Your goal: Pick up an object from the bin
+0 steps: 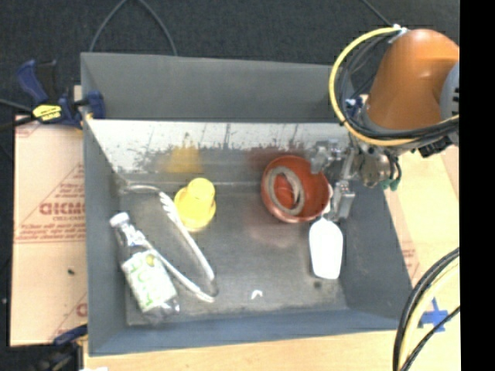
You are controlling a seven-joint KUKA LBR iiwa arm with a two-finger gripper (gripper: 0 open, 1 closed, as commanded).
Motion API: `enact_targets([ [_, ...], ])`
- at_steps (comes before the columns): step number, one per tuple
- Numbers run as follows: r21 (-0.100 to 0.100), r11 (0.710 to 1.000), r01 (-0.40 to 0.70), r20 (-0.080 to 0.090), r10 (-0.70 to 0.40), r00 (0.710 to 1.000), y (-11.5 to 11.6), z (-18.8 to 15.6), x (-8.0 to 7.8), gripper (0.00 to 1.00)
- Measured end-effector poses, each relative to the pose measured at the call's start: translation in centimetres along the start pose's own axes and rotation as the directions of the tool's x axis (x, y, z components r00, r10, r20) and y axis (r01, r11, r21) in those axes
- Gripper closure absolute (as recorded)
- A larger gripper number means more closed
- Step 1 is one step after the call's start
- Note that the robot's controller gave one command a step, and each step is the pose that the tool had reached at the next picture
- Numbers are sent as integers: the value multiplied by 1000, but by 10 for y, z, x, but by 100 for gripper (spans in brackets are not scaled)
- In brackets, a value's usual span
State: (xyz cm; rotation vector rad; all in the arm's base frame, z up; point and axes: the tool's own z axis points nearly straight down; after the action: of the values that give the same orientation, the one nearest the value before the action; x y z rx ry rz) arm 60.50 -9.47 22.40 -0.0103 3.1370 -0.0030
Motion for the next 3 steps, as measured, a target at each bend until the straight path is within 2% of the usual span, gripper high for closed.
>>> enact_targets([
  [1,0,1000,0,0,0,1000,0,0,0,0],
  [2,0,979,204,0,-204,979,5,41,-18,0],
  [3,1,978,210,3,-210,978,5,44,-16,0],
])
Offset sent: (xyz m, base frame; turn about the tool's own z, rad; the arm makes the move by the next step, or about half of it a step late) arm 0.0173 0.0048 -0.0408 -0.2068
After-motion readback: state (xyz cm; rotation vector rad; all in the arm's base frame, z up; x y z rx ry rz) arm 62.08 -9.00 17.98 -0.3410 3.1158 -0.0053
